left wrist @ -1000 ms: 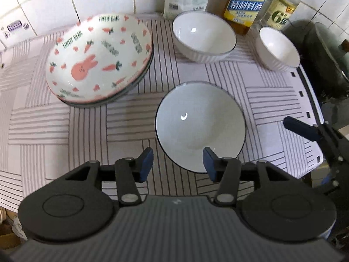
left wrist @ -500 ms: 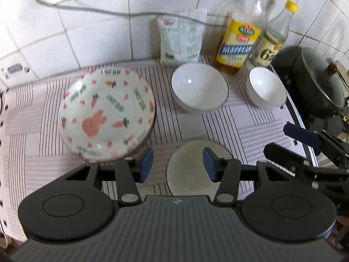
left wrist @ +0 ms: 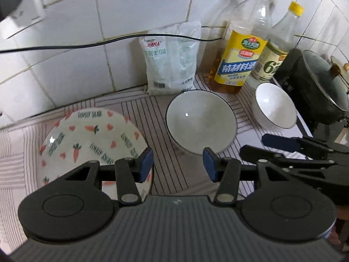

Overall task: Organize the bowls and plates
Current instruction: 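Open both grippers and move them to the white bowl by the bottles, then grasp the rim of the second white bowl with both grippers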

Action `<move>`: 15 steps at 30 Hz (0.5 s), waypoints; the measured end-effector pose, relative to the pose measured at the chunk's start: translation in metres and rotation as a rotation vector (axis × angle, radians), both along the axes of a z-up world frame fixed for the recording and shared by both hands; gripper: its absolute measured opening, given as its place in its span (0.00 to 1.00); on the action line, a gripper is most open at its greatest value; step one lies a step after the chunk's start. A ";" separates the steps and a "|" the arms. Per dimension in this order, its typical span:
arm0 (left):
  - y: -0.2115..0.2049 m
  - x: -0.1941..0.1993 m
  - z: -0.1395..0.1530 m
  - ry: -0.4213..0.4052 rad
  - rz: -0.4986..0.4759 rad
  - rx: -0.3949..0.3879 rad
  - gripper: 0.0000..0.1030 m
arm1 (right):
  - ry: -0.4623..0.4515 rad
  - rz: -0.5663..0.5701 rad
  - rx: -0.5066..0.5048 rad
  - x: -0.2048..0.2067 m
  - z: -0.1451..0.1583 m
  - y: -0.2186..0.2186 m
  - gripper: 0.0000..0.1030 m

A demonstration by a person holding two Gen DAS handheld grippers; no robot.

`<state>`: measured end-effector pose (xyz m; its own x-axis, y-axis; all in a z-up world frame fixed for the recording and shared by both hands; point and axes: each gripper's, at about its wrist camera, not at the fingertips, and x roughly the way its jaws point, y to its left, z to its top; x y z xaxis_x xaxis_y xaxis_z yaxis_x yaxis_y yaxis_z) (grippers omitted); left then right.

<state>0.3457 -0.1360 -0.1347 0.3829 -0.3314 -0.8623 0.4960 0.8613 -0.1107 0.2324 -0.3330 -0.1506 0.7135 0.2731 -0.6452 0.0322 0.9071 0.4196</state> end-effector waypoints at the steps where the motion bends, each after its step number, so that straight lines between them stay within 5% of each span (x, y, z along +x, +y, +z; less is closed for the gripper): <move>1: -0.003 0.006 -0.004 0.001 -0.008 0.002 0.46 | 0.015 -0.012 0.003 0.008 -0.005 0.000 0.61; 8: -0.032 0.040 -0.037 0.001 -0.066 0.081 0.46 | 0.100 -0.076 -0.036 0.043 -0.031 0.000 0.55; 15: -0.047 0.051 -0.053 -0.002 -0.108 0.116 0.44 | 0.104 -0.104 -0.044 0.047 -0.041 -0.001 0.32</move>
<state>0.3966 -0.1827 -0.1880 0.3518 -0.2689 -0.8966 0.5866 0.8097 -0.0127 0.2795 -0.3336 -0.1911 0.6655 0.1714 -0.7264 0.1678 0.9140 0.3694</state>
